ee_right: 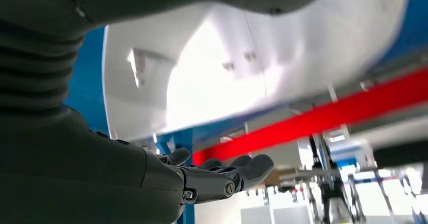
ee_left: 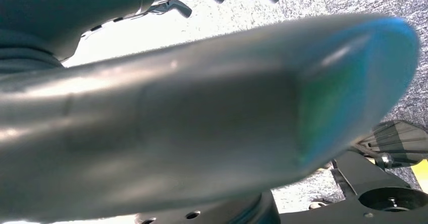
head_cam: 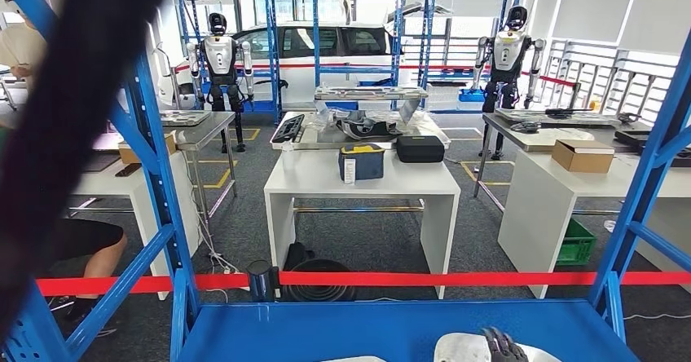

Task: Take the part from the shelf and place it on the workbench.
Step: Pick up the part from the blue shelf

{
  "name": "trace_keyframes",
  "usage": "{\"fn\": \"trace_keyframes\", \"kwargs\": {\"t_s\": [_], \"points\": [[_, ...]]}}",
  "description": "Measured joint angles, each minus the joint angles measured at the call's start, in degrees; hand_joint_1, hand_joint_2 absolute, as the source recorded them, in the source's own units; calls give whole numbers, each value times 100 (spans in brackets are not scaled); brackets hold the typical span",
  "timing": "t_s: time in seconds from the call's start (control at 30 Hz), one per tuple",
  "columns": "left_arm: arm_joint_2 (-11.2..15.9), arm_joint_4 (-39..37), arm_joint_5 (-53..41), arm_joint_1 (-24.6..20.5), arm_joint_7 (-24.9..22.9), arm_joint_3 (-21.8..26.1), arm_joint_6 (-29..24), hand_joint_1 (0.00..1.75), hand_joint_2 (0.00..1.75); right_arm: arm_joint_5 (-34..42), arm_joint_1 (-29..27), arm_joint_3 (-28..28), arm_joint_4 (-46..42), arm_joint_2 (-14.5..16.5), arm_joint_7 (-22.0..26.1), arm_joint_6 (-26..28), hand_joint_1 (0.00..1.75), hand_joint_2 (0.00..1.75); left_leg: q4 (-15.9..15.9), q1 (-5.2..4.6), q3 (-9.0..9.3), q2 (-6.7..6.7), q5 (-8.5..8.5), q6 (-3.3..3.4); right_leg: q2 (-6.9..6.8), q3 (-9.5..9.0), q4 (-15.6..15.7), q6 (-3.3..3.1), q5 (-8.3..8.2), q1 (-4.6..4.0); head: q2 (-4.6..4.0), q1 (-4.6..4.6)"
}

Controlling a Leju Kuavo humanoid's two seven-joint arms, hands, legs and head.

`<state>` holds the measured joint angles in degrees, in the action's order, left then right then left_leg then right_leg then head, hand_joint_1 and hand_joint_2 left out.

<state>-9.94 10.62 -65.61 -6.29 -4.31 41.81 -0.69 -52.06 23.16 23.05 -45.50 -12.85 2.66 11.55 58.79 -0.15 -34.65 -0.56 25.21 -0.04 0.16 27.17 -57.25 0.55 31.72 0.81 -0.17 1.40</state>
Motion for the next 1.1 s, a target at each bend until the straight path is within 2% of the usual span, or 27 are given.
{"fn": "trace_keyframes", "kwargs": {"t_s": [0.1, 0.27, 0.5, 0.67, 0.8, 1.1], "points": [[0, 0, 1, 5, 15, 1, -11, 0, 0, 26, -79, -79, -312, 0, 53, 287, 0, 0, -1, 0, 0, 1, 0, 0, 0, 1, 0, -1, 0, 0, 0, 0], [0, 0, 1, 6, 20, 3, -12, 0, 0, 36, -184, -173, -654, 0, 88, 464, 0, 0, -2, 0, 0, 0, 0, 0, 0, 2, 0, -1, 1, 0, 0, 0], [0, -1, 0, 10, 30, 15, -11, 0, 0, 61, -475, -355, -1388, 0, 389, 1208, 0, 0, -2, 0, -1, 1, 1, -1, 0, 3, 0, -1, 2, 1, 0, 0], [0, -2, 0, 11, 26, 47, -10, 0, 0, -28, -610, -413, -1777, 2, 322, 1188, 0, 0, -3, 0, -1, 2, 1, -1, 0, 3, 0, -2, 3, 0, 0, 0], [0, -2, -1, 11, 24, 52, 2, 0, 0, -137, -618, -417, -1798, 8, 93, 950, 0, 175, -3, 0, -1, 1, 1, 0, 0, 3, 0, -2, 3, 1, 0, 0], [2, -1, -33, 10, -39, 87, 8, 0, 0, -137, -591, -446, -1434, 7, -45, 451, 0, 175, -3, -2, -2, 0, 1, 0, 0, 4, 1, -2, 3, 2, 1, 0]]}}
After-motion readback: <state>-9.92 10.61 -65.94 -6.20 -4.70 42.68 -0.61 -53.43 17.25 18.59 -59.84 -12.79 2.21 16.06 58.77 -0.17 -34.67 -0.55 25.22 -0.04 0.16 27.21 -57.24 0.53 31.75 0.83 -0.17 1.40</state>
